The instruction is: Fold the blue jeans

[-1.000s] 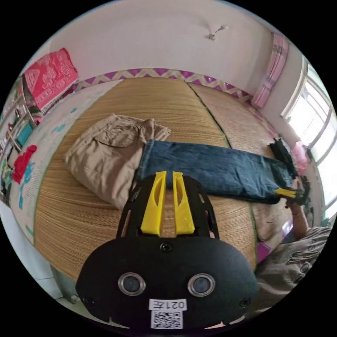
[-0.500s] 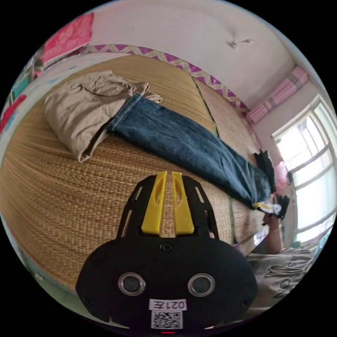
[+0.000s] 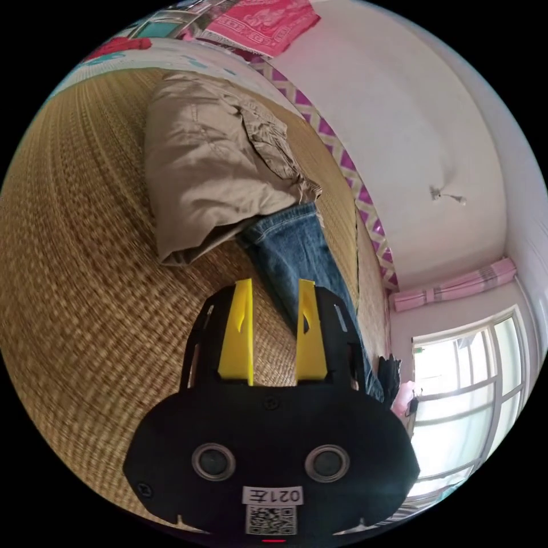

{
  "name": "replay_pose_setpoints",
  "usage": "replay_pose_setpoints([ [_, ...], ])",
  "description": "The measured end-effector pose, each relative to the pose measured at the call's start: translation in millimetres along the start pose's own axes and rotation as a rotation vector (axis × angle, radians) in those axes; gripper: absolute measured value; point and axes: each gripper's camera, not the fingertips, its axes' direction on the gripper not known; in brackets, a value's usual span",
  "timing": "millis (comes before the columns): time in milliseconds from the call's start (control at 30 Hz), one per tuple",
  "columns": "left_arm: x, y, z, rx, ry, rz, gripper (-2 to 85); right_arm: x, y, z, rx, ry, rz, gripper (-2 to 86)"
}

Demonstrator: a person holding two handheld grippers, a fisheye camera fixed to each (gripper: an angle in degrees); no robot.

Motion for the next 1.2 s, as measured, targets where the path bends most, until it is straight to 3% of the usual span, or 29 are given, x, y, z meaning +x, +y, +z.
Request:
replay_pose_setpoints([
  [267,36.0,-23.0,-14.5,0.071,0.198,-0.109,0.6,21.2,23.9,7.1,0.003,-0.044,0.013,-0.7],
  [467,164.5,-6.6,-97.5,0.165,0.283,0.111,-0.5,38.5,50.3,11.6,0.027,-0.069,0.021,-0.7],
  [633,396.6,52.3,-165.1,0.238,0.019,0.554,-0.8,59.2,70.7,15.3,0.034,-0.112,0.047,-0.6],
  [800,681.0,239.6,-151.1,0.195,-0.169,1.153,-0.6,77.2,116.1,-21.5,0.225,-0.216,0.122,-0.6],
  [900,779.5,378.0,-92.6,0.136,-0.326,1.506,-0.3,91.9,163.5,-45.8,0.292,-0.253,0.187,-0.6],
  [1067,818.9,542.9,51.2,-0.043,-0.612,1.768,-0.1,114.5,239.6,-61.8,0.305,-0.299,0.293,-0.6],
  [1200,830.2,585.4,69.0,0.081,-0.731,1.788,-0.4,125.8,288.0,-72.7,0.301,-0.29,0.337,-0.5],
])
